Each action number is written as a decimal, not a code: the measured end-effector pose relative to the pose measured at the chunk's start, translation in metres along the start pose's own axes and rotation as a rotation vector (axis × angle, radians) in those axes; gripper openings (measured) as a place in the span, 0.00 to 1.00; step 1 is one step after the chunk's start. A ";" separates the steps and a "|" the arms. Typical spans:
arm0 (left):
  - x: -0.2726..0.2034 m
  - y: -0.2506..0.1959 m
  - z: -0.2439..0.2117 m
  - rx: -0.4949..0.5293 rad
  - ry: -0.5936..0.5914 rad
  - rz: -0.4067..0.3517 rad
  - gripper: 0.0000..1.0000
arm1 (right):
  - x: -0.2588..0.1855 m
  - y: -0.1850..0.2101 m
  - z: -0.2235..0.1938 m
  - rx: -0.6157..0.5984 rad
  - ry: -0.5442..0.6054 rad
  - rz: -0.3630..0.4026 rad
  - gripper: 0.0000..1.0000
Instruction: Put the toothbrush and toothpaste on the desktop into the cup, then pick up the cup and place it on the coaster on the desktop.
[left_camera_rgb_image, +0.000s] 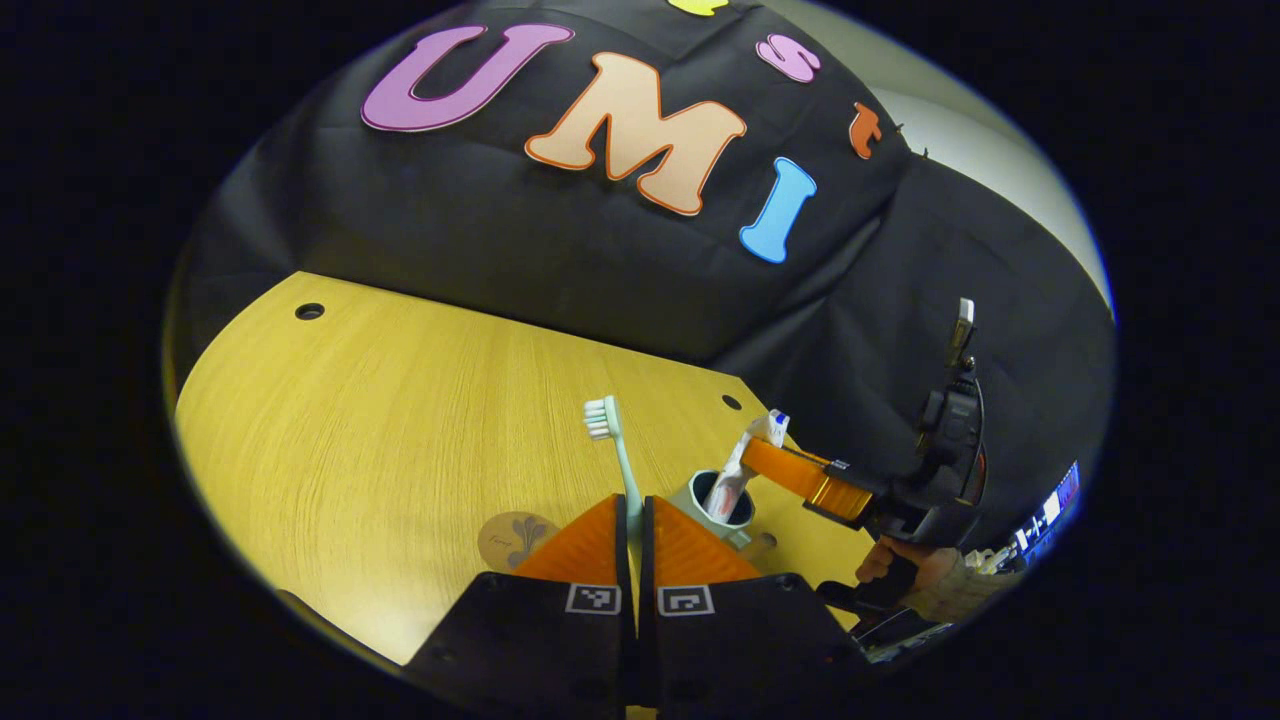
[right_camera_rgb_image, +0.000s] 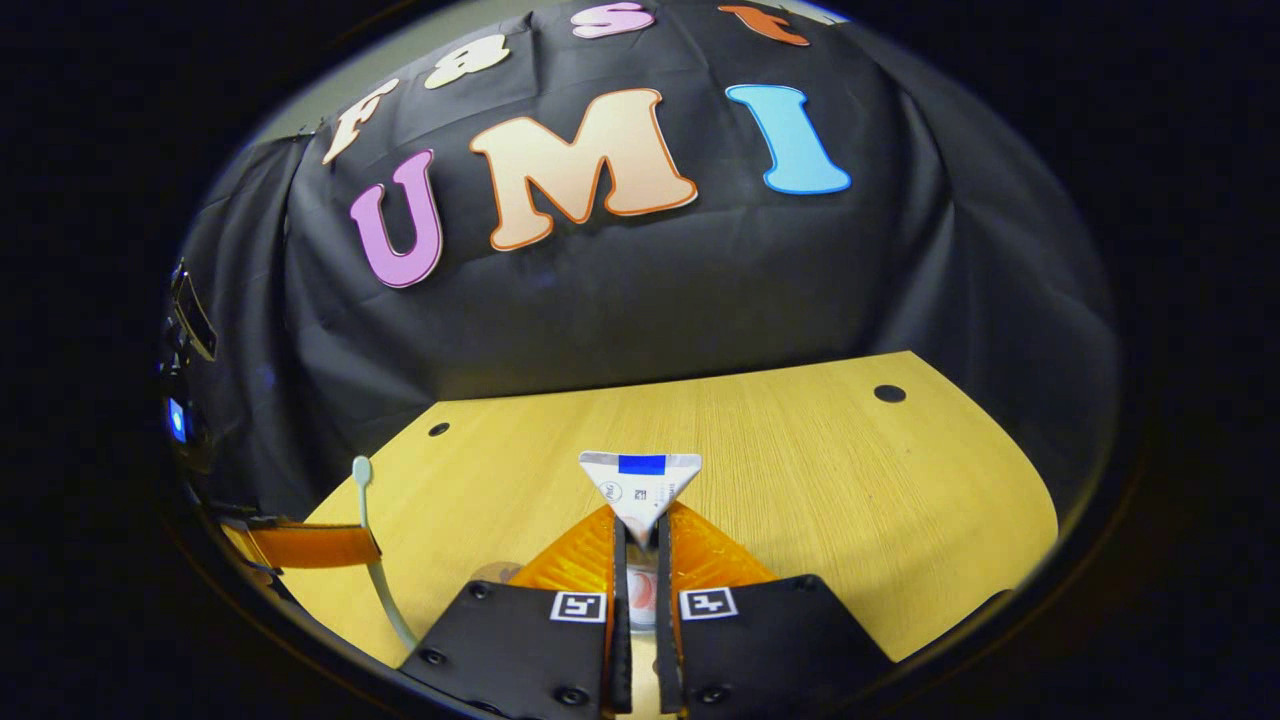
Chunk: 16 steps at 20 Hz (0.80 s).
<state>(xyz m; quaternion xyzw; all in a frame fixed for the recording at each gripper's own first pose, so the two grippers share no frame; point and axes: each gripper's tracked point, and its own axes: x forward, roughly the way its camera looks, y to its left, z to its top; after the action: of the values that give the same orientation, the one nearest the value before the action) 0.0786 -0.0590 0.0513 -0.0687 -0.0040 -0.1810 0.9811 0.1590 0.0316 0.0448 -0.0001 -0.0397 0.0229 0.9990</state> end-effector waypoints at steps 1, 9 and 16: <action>0.001 0.000 0.001 0.005 0.001 -0.003 0.00 | 0.000 0.000 -0.006 0.008 0.016 0.006 0.15; 0.004 -0.009 0.016 0.000 -0.036 -0.034 0.00 | -0.022 0.008 -0.018 0.087 0.014 0.036 0.92; 0.018 -0.014 0.040 0.040 -0.103 -0.027 0.00 | -0.064 -0.033 -0.038 0.170 0.026 -0.072 0.99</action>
<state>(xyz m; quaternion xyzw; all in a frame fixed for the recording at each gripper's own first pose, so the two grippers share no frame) 0.0905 -0.0730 0.0937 -0.0585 -0.0589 -0.1901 0.9782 0.0996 -0.0043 0.0021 0.0857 -0.0244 -0.0099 0.9960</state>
